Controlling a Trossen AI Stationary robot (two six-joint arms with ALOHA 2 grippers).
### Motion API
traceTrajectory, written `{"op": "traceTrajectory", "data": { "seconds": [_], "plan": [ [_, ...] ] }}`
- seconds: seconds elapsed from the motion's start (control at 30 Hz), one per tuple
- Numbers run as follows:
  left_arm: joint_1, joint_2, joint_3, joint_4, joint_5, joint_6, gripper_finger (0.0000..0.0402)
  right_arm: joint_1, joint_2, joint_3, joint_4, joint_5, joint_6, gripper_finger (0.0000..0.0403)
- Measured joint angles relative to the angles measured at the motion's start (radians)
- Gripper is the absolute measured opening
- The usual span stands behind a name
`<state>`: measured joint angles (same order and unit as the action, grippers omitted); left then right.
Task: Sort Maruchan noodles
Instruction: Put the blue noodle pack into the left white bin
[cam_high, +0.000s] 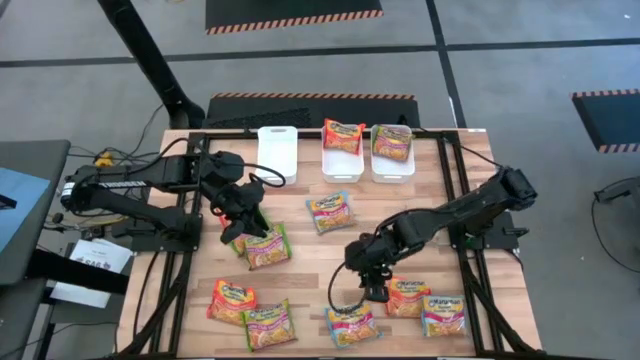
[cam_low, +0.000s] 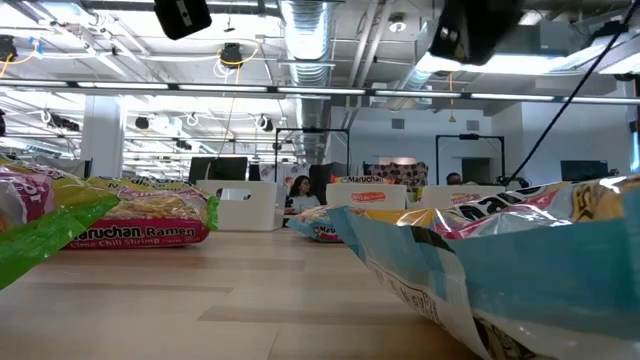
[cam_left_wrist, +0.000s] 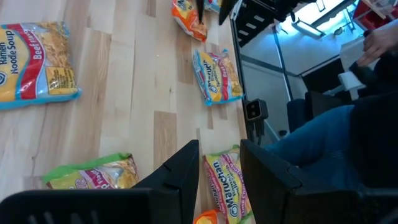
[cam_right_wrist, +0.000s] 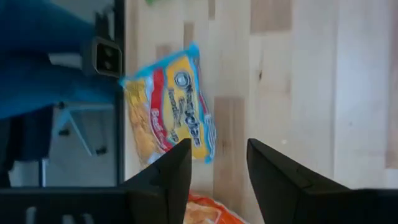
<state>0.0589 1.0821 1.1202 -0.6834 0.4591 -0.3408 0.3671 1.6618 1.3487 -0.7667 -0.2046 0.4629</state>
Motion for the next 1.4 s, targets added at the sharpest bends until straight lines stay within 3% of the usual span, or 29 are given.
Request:
{"op": "traceTrajectory", "data": {
  "seconds": [0.47,1.0,1.4],
  "plan": [
    [-0.001,0.0,0.0,-0.003,0.0,-0.001,0.0103,0.026,0.2,0.002,0.143,-0.104,0.008,0.0184],
    [-0.001,0.0,0.0,-0.009,-0.003,0.001,0.0103,0.025,0.226,0.004,0.234,-0.135,0.016,0.0182],
    [-0.001,0.0,0.0,-0.047,-0.03,0.025,0.0103,0.033,0.337,0.009,0.295,-0.171,0.067,0.0182]
  ]
}}
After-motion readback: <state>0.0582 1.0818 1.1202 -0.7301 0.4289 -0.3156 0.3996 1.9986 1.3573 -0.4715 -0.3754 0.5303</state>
